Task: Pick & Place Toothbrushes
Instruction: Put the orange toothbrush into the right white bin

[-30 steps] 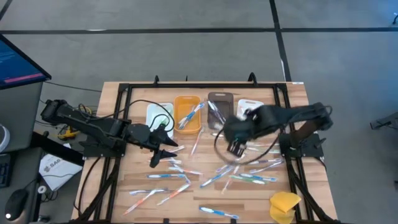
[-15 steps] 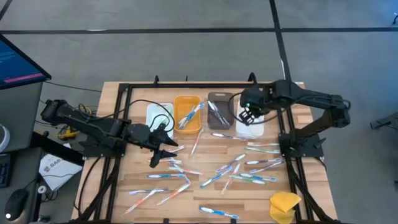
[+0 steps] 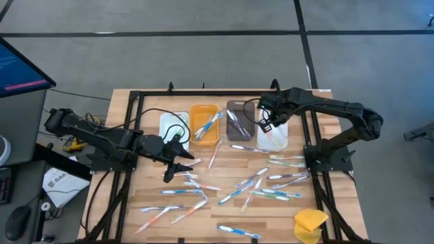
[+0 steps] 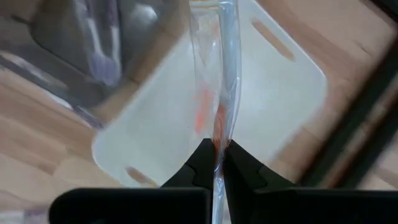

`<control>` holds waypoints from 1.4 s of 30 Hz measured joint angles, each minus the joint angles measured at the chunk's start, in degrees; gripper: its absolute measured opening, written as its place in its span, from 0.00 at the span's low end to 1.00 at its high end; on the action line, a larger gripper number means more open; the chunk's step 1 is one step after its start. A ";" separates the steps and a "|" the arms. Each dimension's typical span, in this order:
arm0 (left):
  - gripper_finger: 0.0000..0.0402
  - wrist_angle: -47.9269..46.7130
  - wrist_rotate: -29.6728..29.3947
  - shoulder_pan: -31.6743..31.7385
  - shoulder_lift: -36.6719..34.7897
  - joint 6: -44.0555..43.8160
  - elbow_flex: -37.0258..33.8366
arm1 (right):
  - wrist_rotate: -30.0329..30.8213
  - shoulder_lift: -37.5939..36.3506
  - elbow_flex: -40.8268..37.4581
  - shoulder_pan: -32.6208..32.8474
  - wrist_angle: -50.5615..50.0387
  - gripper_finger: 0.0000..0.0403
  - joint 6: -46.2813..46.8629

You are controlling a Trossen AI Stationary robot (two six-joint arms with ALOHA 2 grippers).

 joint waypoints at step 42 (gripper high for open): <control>0.53 0.05 -1.66 0.01 0.00 1.53 0.00 | -4.53 0.00 -22.33 -2.49 19.05 0.02 5.44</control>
